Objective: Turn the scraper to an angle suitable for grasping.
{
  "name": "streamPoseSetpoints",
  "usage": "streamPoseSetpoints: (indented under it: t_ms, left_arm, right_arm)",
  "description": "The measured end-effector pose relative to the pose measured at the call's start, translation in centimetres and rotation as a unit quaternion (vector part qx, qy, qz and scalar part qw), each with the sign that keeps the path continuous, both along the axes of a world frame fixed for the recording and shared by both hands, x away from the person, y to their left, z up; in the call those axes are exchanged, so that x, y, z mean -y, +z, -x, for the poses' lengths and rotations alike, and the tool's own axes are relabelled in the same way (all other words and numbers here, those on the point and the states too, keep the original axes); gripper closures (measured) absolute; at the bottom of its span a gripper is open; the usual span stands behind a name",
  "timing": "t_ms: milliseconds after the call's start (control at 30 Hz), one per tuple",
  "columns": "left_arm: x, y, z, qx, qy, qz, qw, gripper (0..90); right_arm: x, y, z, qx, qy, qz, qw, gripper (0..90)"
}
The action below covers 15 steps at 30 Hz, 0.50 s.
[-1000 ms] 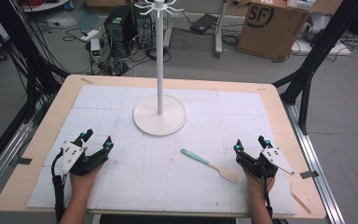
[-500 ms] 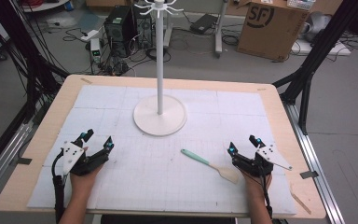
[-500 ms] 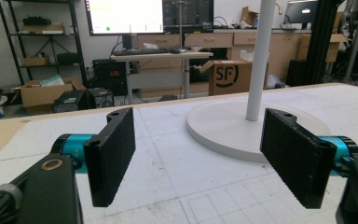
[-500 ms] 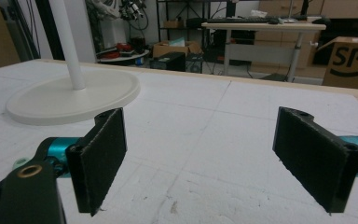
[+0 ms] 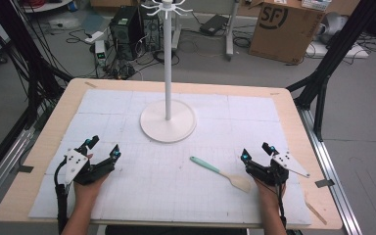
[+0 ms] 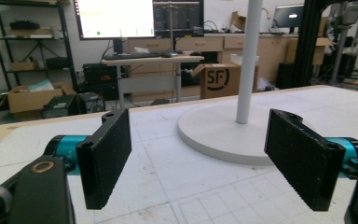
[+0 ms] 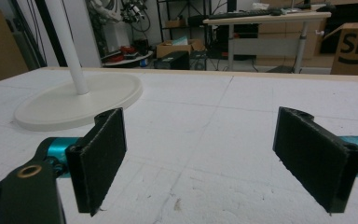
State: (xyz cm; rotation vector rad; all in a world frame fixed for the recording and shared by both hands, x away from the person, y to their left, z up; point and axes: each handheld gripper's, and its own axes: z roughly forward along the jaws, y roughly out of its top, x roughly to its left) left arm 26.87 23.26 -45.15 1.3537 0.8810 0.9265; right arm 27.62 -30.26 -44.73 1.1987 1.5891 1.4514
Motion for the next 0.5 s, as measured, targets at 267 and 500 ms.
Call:
streamPoseSetpoints:
  t_ms: [267, 500]
  left_arm:
    - [0.15, 0.12, 0.25, 0.01, -0.039, -0.002, 0.9992, 22.2]
    - [0.12, 0.09, 0.11, 0.002, -0.033, 0.001, 0.9994, 22.7]
  right_arm:
    - [-0.11, -0.02, 0.12, 0.0, 0.007, 0.009, 0.9999, 16.6]
    - [-0.1, -0.04, 0.24, -0.001, 0.006, 0.009, 0.9999, 16.5]
